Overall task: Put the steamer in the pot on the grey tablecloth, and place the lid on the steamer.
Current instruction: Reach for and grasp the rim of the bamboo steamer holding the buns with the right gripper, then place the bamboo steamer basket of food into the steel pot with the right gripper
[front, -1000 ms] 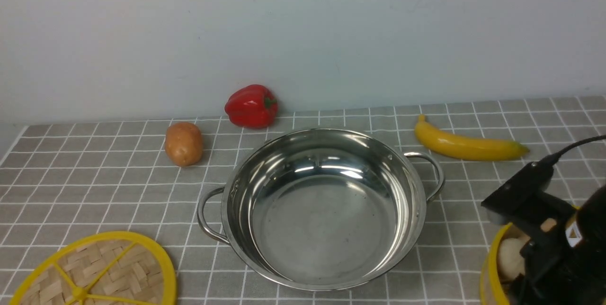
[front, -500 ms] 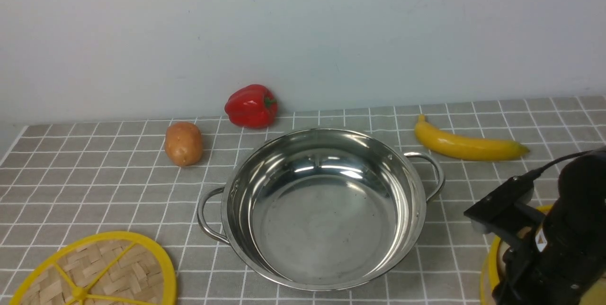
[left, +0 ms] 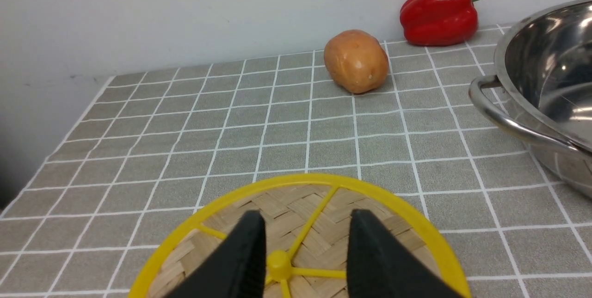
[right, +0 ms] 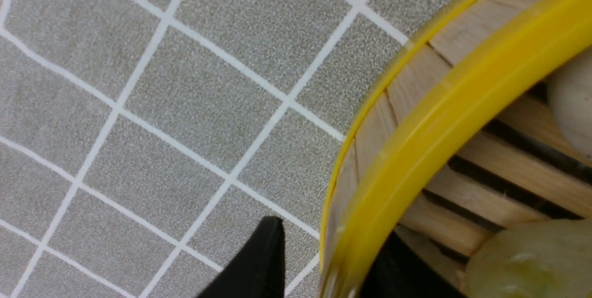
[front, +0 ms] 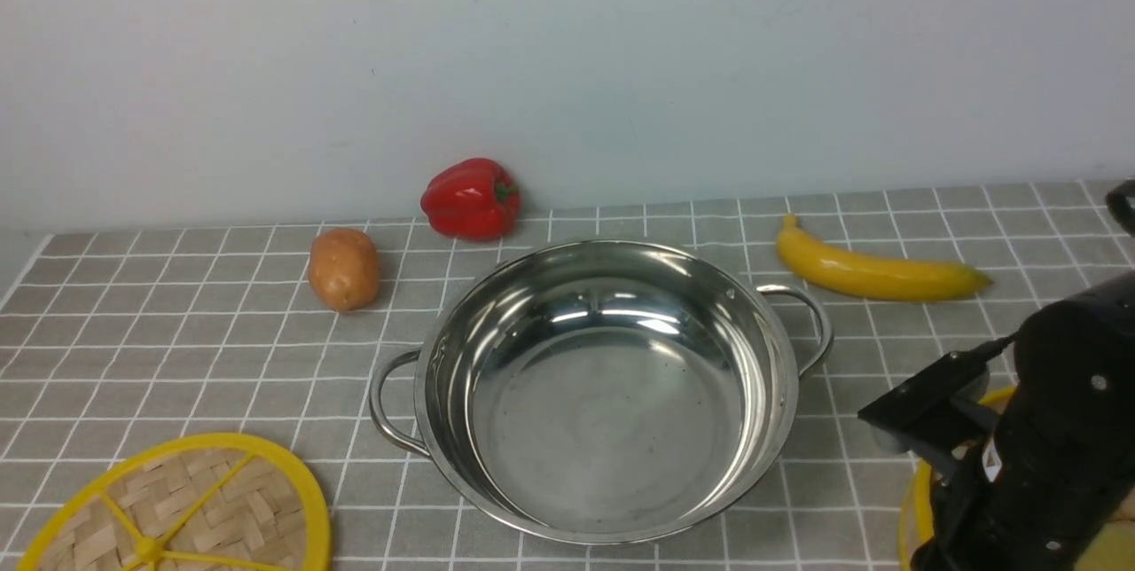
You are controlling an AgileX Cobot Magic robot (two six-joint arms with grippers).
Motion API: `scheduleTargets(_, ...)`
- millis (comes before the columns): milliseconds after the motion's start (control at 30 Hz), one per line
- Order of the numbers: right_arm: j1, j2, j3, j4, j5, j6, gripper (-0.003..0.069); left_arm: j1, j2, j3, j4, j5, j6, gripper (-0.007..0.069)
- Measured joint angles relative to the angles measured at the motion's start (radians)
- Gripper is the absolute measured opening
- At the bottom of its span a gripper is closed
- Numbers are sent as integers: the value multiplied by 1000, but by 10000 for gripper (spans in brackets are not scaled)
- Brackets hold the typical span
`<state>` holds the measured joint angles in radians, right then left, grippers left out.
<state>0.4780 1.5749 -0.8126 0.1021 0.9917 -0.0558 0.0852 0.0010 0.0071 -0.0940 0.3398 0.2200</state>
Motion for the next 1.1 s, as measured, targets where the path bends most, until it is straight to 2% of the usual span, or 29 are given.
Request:
scheduleTargets(133, 0, 0, -1, -1, 4, 0, 201, 0, 0, 0, 0, 0, 0, 243)
scheduleTargets(200, 0, 0, -2, -14, 16, 0, 120, 0, 0, 0, 0, 0, 0, 243)
scheduleTargets(233, 0, 0, -2, -14, 19, 4, 112, 0, 0, 0, 0, 0, 0, 243)
scheduleTargets(267, 0, 0, -2, -8, 42, 20, 68, 0, 0, 0, 0, 0, 0, 243)
scheduleTargets(533, 0, -14, -2, -34, 54, 18, 66, 0, 0, 0, 0, 0, 0, 243)
scheduleTargets(800, 0, -162, -5, -91, 145, 67, 77, 0, 0, 0, 0, 0, 0, 243)
scheduleTargets(933, 0, -233, -70, -119, 247, 74, 83, 0, 0, 0, 0, 0, 0, 243)
scheduleTargets(1100, 0, -245, -254, -122, 248, 32, 83, 0, 0, 0, 0, 0, 0, 243)
